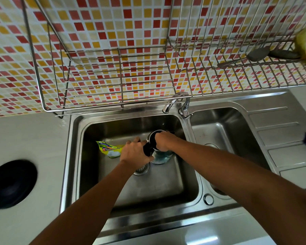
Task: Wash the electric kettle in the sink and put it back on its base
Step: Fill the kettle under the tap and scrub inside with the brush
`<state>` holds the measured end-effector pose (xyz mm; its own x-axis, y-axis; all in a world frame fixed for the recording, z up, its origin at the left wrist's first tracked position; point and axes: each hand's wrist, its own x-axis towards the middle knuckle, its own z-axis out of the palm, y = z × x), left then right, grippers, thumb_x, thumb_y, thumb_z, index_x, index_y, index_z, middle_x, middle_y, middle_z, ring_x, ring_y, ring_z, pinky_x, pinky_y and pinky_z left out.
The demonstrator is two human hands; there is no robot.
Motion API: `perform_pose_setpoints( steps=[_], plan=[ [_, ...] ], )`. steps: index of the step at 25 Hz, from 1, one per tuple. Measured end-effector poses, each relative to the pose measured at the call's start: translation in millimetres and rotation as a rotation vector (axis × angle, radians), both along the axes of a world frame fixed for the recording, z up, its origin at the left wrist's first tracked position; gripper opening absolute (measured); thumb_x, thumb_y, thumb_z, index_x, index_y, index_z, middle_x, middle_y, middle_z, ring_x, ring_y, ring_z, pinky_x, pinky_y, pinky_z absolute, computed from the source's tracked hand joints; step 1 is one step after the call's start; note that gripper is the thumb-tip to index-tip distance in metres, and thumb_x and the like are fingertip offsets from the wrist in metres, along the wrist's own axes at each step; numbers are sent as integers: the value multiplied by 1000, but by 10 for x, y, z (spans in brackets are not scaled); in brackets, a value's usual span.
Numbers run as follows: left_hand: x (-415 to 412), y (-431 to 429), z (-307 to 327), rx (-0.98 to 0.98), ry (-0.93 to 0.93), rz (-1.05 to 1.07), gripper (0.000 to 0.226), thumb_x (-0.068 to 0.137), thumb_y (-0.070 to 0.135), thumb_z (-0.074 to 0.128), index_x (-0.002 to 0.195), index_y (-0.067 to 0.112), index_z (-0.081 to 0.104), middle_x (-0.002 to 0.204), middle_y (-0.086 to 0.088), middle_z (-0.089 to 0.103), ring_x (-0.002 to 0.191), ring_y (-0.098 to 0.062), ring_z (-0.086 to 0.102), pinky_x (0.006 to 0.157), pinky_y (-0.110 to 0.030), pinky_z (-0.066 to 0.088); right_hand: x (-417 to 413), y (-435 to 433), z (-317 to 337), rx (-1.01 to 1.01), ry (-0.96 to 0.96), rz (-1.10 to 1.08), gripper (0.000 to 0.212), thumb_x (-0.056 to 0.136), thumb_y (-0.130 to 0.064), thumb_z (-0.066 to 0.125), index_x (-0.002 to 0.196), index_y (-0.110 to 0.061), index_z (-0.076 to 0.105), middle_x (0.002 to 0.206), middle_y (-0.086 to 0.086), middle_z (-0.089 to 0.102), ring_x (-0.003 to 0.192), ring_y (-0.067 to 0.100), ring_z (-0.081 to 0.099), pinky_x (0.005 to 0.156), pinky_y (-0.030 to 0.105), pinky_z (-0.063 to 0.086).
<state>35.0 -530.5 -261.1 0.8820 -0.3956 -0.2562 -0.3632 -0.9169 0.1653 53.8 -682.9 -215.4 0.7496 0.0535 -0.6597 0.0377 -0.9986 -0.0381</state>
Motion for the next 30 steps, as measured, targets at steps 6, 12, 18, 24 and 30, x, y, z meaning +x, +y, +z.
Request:
perform_pose_setpoints(
  steps=[6, 12, 18, 24, 30],
  plan=[
    [-52, -5, 42, 184, -28, -102, 79, 67, 75, 54, 128, 24, 54, 124, -5, 56, 110, -32, 52, 90, -43, 43, -177, 44, -88, -1, -135, -47, 32, 95, -16, 52, 125, -10, 60, 129, 12, 60, 118, 32, 58, 92, 41, 48],
    [-110, -68, 134, 233, -8, -128, 69, 78, 57, 59, 131, 14, 48, 127, -14, 52, 114, -35, 51, 93, -44, 43, -251, -396, 109, 361, 7, -534, 34, 94, -12, 45, 117, 8, 61, 93, 19, 64, 67, 26, 59, 60, 33, 49],
    [-178, 6, 82, 119, 96, -3, 78, 65, 67, 38, 128, 24, 52, 117, -10, 62, 106, -36, 57, 90, -44, 48, -912, -754, 519, 805, -27, -863, 25, 101, -13, 42, 120, -10, 58, 78, 12, 70, 44, 14, 60, 41, 23, 35],
    [-193, 154, 297, -256, 274, 347, 35, 76, 41, 69, 110, 31, 70, 96, -3, 70, 100, -30, 65, 73, -30, 41, -1502, -454, 26, 720, -474, -733, 44, 99, -18, 50, 143, -22, 48, 107, 9, 68, 81, 15, 66, 75, 29, 50],
    [-302, 283, 276, -369, 438, 499, 47, 55, 44, 65, 100, 36, 75, 80, 10, 69, 82, -15, 63, 66, -27, 45, -1598, -248, -515, 449, -432, -943, 47, 101, -19, 40, 149, -18, 39, 121, 21, 65, 109, 39, 60, 91, 44, 49]
  ],
)
